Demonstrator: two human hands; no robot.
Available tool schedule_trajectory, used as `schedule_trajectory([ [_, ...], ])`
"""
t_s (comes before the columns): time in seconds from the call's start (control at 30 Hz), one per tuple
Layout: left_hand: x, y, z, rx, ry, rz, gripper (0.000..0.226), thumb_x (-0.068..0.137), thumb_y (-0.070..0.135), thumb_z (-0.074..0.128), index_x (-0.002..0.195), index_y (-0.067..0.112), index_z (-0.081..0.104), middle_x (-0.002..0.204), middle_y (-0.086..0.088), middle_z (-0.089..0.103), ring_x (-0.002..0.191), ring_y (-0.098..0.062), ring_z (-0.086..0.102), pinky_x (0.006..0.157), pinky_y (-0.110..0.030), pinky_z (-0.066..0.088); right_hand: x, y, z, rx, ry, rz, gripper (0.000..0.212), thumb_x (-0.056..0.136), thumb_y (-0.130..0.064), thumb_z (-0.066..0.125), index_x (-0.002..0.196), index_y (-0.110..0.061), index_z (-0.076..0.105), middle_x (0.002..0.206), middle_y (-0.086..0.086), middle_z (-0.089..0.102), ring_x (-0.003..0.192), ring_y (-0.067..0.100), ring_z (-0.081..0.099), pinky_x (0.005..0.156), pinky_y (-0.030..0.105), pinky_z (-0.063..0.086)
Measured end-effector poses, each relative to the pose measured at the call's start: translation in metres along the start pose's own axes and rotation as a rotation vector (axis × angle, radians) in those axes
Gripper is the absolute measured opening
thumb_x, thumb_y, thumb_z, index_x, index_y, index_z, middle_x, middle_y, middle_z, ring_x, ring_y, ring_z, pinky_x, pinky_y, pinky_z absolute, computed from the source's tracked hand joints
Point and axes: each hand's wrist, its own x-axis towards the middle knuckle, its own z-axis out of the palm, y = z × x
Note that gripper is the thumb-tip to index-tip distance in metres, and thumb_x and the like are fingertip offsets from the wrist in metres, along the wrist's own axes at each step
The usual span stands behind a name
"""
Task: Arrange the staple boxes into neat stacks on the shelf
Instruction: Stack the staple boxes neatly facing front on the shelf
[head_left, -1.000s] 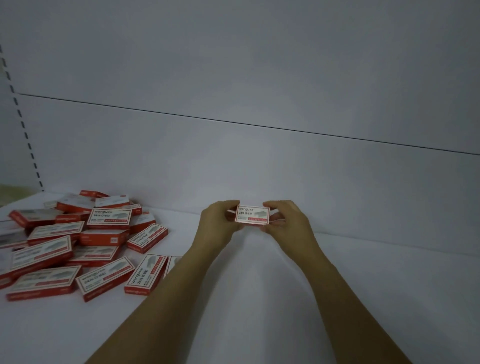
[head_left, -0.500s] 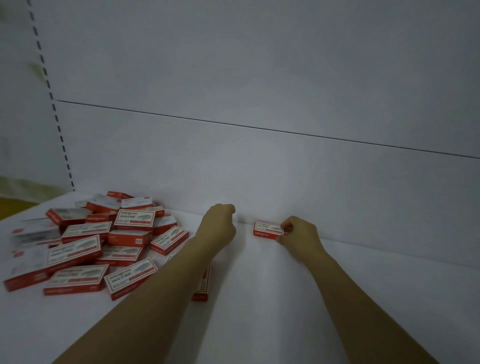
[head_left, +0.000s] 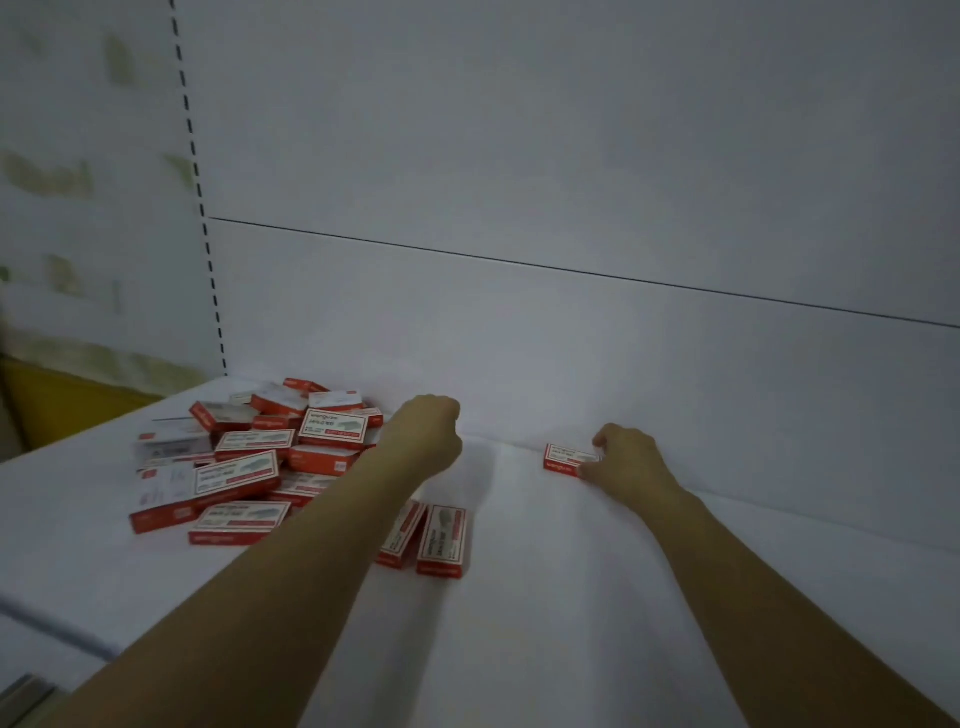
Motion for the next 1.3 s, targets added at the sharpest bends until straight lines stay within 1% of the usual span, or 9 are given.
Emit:
schedule_trajectory([
  [0.27, -0.038, -0.04, -0.037, 0.038, 0.059, -0.091, 0.027, 0.089, 0.012, 0.052, 0.115, 0.006, 0.059, 0.115, -0.011, 0.061, 0.102, -0.025, 0.057, 0.087, -0.034, 0.048, -0.024, -0.055, -0.011, 0.003, -0.082, -0.141, 0.032, 0.086, -0.016, 0.062, 0.114, 0.0, 0.059, 0.116, 0.015, 0.06, 0.108, 0.027, 0.056, 0.087, 0.03, 0.045],
  [0.5, -0.064, -0.065, -0.057, 0.062, 0.085, -0.16, 0.035, 0.09, 0.009, 0.05, 0.124, 0.008, 0.055, 0.124, -0.011, 0.058, 0.112, -0.026, 0.055, 0.093, -0.035, 0.048, -0.04, -0.101, -0.005, 0.029, -0.172, -0.275, 0.037, 0.088, -0.019, 0.061, 0.121, -0.004, 0.057, 0.122, 0.013, 0.057, 0.113, 0.024, 0.054, 0.091, 0.028, 0.044],
  [0.7, -0.076, -0.084, -0.057, 0.088, 0.075, -0.201, 0.026, 0.088, 0.008, 0.05, 0.111, 0.008, 0.061, 0.108, -0.007, 0.064, 0.095, -0.022, 0.059, 0.075, -0.028, 0.046, -0.05, -0.121, 0.004, 0.022, -0.269, -0.338, 0.046, 0.088, -0.028, 0.062, 0.129, -0.009, 0.052, 0.132, 0.008, 0.052, 0.12, 0.02, 0.049, 0.091, 0.024, 0.04],
  [0.8, -0.08, -0.09, -0.055, 0.077, 0.074, -0.223, 0.024, 0.088, 0.01, 0.051, 0.11, 0.012, 0.061, 0.106, -0.005, 0.064, 0.089, -0.019, 0.059, 0.072, -0.026, 0.046, -0.055, -0.127, 0.008, -0.01, -0.316, -0.374, 0.046, 0.089, -0.03, 0.06, 0.13, -0.01, 0.052, 0.133, 0.006, 0.052, 0.121, 0.019, 0.049, 0.093, 0.024, 0.04],
  [0.9, -0.083, -0.094, -0.053, 0.07, 0.082, -0.219, 0.025, 0.088, 0.011, 0.052, 0.111, 0.012, 0.062, 0.105, -0.006, 0.065, 0.088, -0.018, 0.06, 0.072, -0.026, 0.047, -0.06, -0.132, 0.01, -0.03, -0.381, -0.386, 0.042, 0.089, -0.025, 0.059, 0.13, -0.013, 0.053, 0.133, 0.005, 0.052, 0.117, 0.018, 0.053, 0.087, 0.023, 0.043],
  [1.0, -0.084, -0.095, -0.052, 0.057, 0.074, -0.225, 0.026, 0.089, 0.013, 0.052, 0.114, 0.013, 0.06, 0.107, -0.005, 0.065, 0.09, -0.018, 0.06, 0.073, -0.025, 0.047, -0.063, -0.135, 0.012, -0.013, -0.45, -0.381, 0.041, 0.09, -0.017, 0.057, 0.13, -0.018, 0.051, 0.131, 0.004, 0.052, 0.106, 0.016, 0.061, 0.069, 0.018, 0.049],
  [1.07, -0.085, -0.096, -0.051, 0.055, 0.069, -0.223, 0.027, 0.09, 0.014, 0.052, 0.115, 0.014, 0.06, 0.108, -0.005, 0.065, 0.091, -0.018, 0.061, 0.074, -0.025, 0.048, -0.064, -0.136, 0.014, -0.029, -0.469, -0.39, 0.043, 0.09, -0.015, 0.056, 0.133, -0.019, 0.049, 0.132, 0.005, 0.052, 0.104, 0.015, 0.062, 0.065, 0.015, 0.047],
  [1.17, -0.087, -0.095, -0.049, 0.072, 0.064, -0.204, 0.025, 0.089, 0.013, 0.052, 0.113, 0.014, 0.061, 0.106, -0.004, 0.065, 0.092, -0.018, 0.061, 0.074, -0.026, 0.048, -0.064, -0.137, 0.015, -0.033, -0.476, -0.388, 0.044, 0.09, -0.013, 0.054, 0.134, -0.018, 0.048, 0.132, 0.005, 0.051, 0.105, 0.016, 0.061, 0.068, 0.016, 0.048],
  [1.3, -0.087, -0.095, -0.048, 0.086, 0.045, -0.196, 0.021, 0.09, 0.015, 0.053, 0.109, 0.014, 0.062, 0.104, -0.004, 0.065, 0.091, -0.018, 0.061, 0.074, -0.025, 0.047, -0.065, -0.139, 0.017, -0.037, -0.494, -0.385, 0.044, 0.091, -0.012, 0.052, 0.134, -0.019, 0.047, 0.134, 0.005, 0.05, 0.11, 0.018, 0.06, 0.081, 0.023, 0.052],
])
